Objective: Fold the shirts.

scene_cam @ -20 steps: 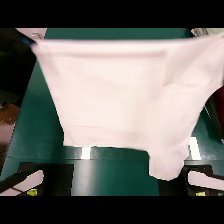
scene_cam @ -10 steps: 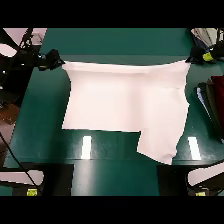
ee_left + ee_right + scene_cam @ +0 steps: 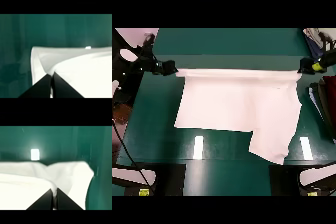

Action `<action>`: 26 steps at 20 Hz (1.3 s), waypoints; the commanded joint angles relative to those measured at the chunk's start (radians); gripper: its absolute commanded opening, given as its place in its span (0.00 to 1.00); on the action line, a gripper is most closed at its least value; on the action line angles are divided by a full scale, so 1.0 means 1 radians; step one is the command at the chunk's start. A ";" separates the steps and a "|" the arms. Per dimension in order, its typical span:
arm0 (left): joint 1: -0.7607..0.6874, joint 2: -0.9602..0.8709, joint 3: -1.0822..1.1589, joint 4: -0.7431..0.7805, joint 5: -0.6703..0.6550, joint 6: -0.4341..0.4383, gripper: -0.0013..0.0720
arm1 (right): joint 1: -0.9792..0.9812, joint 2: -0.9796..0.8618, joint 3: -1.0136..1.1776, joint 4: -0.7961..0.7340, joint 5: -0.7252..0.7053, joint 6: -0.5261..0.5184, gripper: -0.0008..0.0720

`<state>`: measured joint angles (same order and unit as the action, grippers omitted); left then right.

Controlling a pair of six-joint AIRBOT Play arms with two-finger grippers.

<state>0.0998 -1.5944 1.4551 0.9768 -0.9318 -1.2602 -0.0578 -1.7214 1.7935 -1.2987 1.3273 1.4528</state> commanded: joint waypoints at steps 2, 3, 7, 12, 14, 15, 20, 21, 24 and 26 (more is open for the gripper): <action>0.000 -0.033 -0.076 0.048 -0.052 0.010 0.05 | 0.002 0.127 -0.276 -0.013 -0.079 -0.006 0.03; -0.001 -0.041 -0.083 0.047 -0.053 0.010 0.05 | 0.002 0.151 -0.332 -0.012 -0.099 -0.006 0.03; -0.001 -0.060 -0.083 0.034 -0.092 0.003 0.05 | 0.002 0.209 -0.484 -0.011 -0.164 -0.006 0.03; 0.000 -0.060 -0.083 -0.008 -0.127 -0.018 0.17 | 0.002 0.222 -0.542 0.001 -0.184 0.017 0.06; 0.000 -0.060 -0.083 -0.016 -0.126 -0.027 0.78 | 0.002 0.223 -0.541 0.055 -0.180 0.016 0.33; 0.000 -0.059 -0.083 -0.015 -0.131 -0.026 0.72 | 0.001 0.224 -0.541 0.079 -0.174 0.016 0.35; 0.078 -0.027 -0.051 0.072 -0.339 -0.067 0.73 | -0.052 0.323 -0.542 0.083 -0.041 -0.001 0.35; 0.101 0.005 -0.066 0.123 -0.386 -0.067 0.73 | -0.079 0.365 -0.542 0.085 0.000 -0.009 0.35; 0.152 0.164 -0.248 0.201 -0.408 -0.045 0.73 | -0.165 0.487 -0.541 0.096 0.092 -0.024 0.35; 0.162 0.267 -0.428 0.177 -0.391 -0.039 0.73 | -0.213 0.541 -0.541 0.143 0.110 -0.049 0.35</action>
<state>0.2329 -1.4498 1.2030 1.1282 -1.2964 -1.3136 -0.2066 -1.2648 1.2526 -1.1988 1.3674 1.4315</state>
